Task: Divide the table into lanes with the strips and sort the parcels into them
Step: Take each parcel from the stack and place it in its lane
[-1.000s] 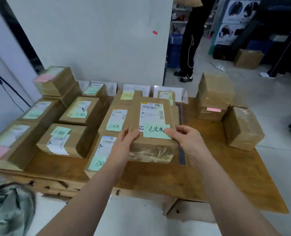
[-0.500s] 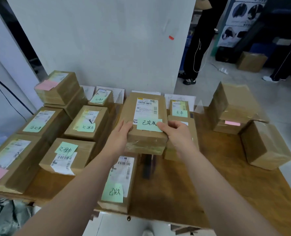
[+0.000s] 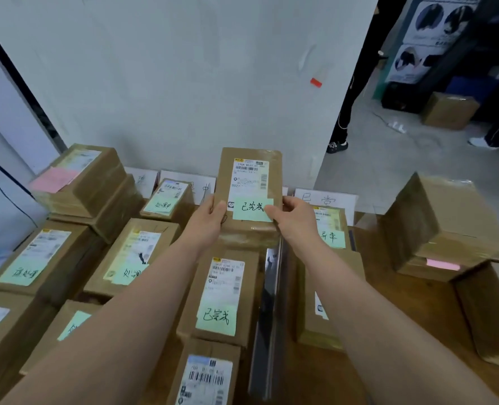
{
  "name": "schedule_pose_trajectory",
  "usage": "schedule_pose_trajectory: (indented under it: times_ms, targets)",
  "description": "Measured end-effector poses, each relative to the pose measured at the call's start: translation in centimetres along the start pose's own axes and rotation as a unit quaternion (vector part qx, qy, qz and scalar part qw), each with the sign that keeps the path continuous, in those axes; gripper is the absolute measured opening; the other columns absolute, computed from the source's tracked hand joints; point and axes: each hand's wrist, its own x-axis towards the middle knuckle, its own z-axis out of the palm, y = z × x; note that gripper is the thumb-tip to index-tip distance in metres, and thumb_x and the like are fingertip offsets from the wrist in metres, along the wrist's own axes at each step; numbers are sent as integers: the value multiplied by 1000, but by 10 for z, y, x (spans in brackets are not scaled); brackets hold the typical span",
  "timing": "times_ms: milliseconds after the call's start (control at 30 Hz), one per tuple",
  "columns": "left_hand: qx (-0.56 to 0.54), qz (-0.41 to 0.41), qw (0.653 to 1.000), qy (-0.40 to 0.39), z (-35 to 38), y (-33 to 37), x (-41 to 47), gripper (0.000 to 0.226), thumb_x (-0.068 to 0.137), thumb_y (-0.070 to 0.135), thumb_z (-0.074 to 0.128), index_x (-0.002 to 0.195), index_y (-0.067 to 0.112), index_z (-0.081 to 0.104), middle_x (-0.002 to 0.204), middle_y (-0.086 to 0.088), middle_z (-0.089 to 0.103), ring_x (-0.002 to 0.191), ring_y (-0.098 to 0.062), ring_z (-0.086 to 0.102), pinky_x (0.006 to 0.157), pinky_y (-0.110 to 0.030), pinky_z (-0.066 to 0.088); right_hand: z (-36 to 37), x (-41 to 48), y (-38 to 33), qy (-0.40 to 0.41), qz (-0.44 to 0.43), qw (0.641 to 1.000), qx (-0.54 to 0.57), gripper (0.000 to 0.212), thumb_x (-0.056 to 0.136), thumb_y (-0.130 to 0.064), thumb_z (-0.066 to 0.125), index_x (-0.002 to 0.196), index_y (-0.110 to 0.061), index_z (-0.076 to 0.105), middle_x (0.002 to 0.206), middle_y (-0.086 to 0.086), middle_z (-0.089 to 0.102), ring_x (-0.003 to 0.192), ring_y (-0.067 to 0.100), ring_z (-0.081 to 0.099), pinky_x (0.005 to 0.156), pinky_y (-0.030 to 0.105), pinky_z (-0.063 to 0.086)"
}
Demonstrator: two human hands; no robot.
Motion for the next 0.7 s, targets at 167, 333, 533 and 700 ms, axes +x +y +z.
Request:
schedule_pose_trajectory:
  times_ms: [167, 333, 533, 700]
  targets:
    - [6, -28, 1000, -14, -2, -8, 38, 40, 104, 34, 42, 144, 36, 42, 126, 4, 65, 110, -15, 64, 99, -44, 52, 16, 25, 10, 9, 23, 1000, -13, 33, 89, -21, 67, 121, -20, 63, 112, -7, 70, 94, 9, 67, 76, 27, 59]
    - [15, -53, 998, -31, -6, -19, 59, 42, 104, 36, 41, 146, 35, 37, 125, 2, 64, 108, -18, 64, 93, -44, 55, 30, 35, 18, 11, 51, 998, -17, 35, 90, -19, 67, 124, -19, 60, 115, -6, 68, 94, 10, 66, 65, 21, 56]
    - [42, -60, 997, -36, -6, -35, 62, 39, 105, 33, 39, 144, 28, 40, 126, 0, 63, 110, -18, 61, 94, -43, 54, 36, 34, 26, 4, 78, 995, -62, 34, 91, -21, 66, 124, -15, 60, 119, 1, 67, 95, 12, 65, 76, 28, 59]
    - [106, -52, 993, -30, -4, -39, 61, 42, 105, 32, 39, 146, 20, 36, 132, -3, 58, 108, -15, 57, 76, -25, 51, 39, 33, 24, -8, 83, 991, -109, 42, 92, -24, 65, 130, -12, 55, 127, 3, 63, 99, 12, 62, 72, 22, 56]
